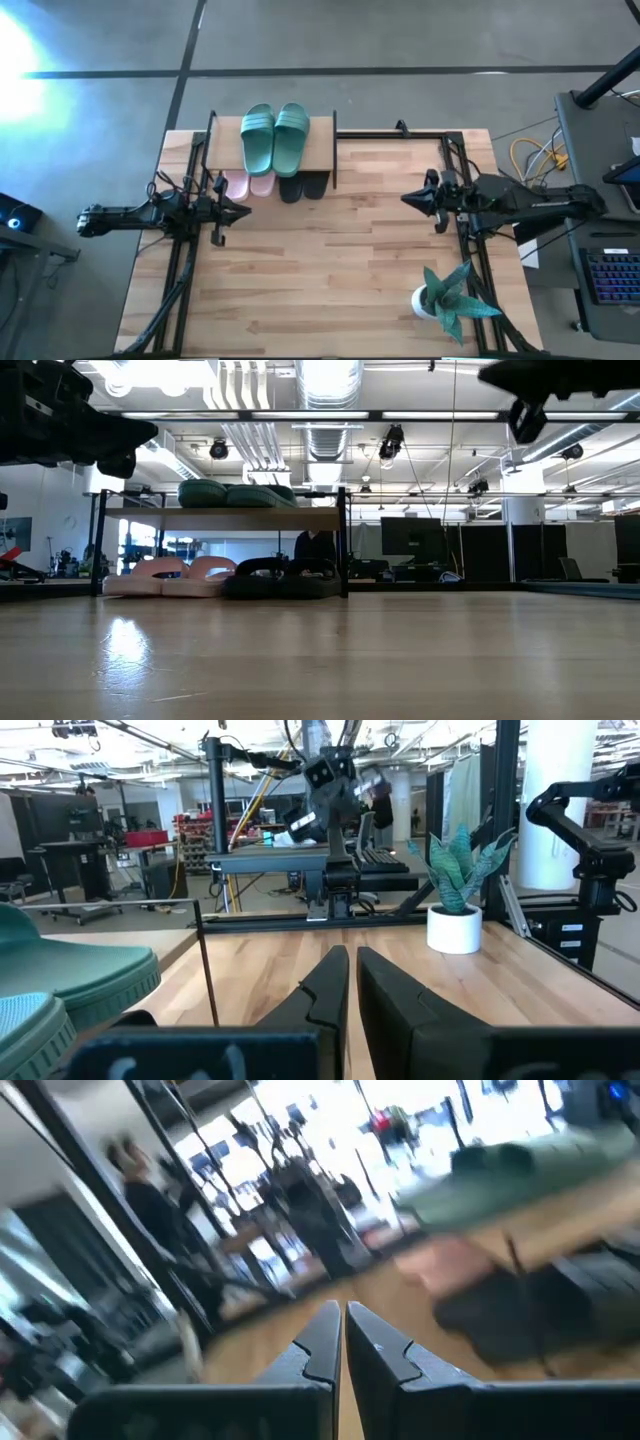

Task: Pick and place slides into the shelf
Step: Return to Home Position

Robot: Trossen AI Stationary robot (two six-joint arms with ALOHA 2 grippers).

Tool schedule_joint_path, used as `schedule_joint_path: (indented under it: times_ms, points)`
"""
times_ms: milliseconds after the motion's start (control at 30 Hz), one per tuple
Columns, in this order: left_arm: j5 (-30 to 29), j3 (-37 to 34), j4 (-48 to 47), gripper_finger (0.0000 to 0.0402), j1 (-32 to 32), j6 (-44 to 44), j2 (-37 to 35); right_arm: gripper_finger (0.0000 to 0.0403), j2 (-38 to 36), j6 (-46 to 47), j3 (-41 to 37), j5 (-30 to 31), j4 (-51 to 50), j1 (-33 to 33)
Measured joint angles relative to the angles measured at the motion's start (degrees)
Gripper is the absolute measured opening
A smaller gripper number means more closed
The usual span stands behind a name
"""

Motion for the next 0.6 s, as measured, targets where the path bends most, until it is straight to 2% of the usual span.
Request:
schedule_joint_path:
  times_ms: [133,467,600]
  points:
    - [0.1,0.0,0.0,0.001,0.0,0.0,0.0,0.0013,-1.8,-0.1,-1.6,0.3,-4.6,0.0]
    - [0.8,0.0,0.2,0.001,0.0,-0.2,0.1,0.0013,-3.2,-0.2,-7.4,0.2,-4.2,0.0]
    - [0.8,0.0,0.6,0.001,0.0,-0.1,-0.1,0.0013,-5.4,-0.2,-8.8,0.2,2.5,0.0]
